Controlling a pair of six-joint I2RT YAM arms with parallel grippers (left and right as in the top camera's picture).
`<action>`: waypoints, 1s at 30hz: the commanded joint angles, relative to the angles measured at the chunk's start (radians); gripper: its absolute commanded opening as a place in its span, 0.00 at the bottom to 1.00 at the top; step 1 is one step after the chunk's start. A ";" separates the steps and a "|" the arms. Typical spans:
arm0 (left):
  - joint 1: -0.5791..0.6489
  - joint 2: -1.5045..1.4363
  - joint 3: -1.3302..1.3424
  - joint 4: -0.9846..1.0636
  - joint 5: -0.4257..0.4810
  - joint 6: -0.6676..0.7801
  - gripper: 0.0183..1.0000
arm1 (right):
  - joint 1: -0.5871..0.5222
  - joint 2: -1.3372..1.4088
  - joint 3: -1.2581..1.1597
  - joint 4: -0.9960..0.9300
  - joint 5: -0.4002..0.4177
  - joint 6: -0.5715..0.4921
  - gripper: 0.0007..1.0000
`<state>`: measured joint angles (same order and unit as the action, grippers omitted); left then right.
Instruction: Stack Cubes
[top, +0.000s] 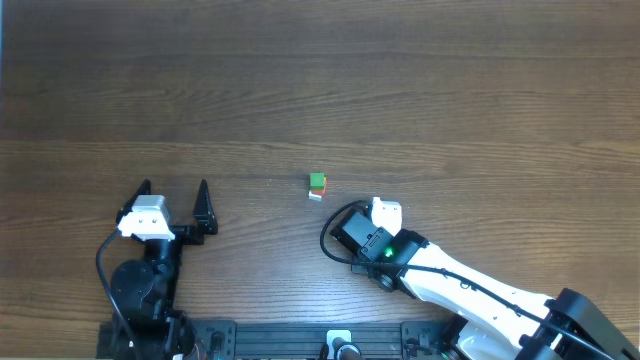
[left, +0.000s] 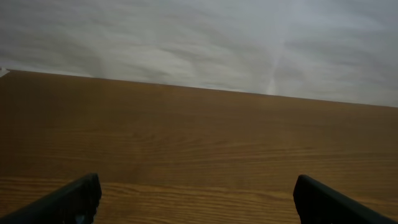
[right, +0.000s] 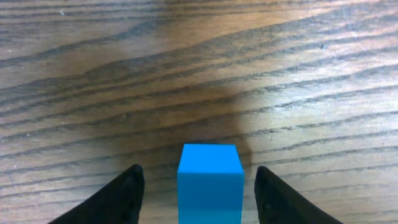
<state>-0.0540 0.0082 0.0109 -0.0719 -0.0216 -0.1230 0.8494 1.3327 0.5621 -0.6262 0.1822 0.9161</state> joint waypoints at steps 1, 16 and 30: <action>-0.006 -0.004 -0.005 0.000 0.006 0.014 1.00 | -0.006 0.008 -0.011 0.002 0.003 0.007 0.48; -0.006 -0.004 -0.005 0.000 0.006 0.014 1.00 | -0.006 0.008 -0.011 0.003 0.004 0.007 0.22; -0.006 -0.004 -0.005 0.000 0.006 0.014 1.00 | -0.006 0.008 0.154 -0.132 0.046 -0.029 0.11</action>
<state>-0.0540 0.0082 0.0109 -0.0719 -0.0216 -0.1230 0.8494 1.3388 0.6151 -0.7311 0.1867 0.9070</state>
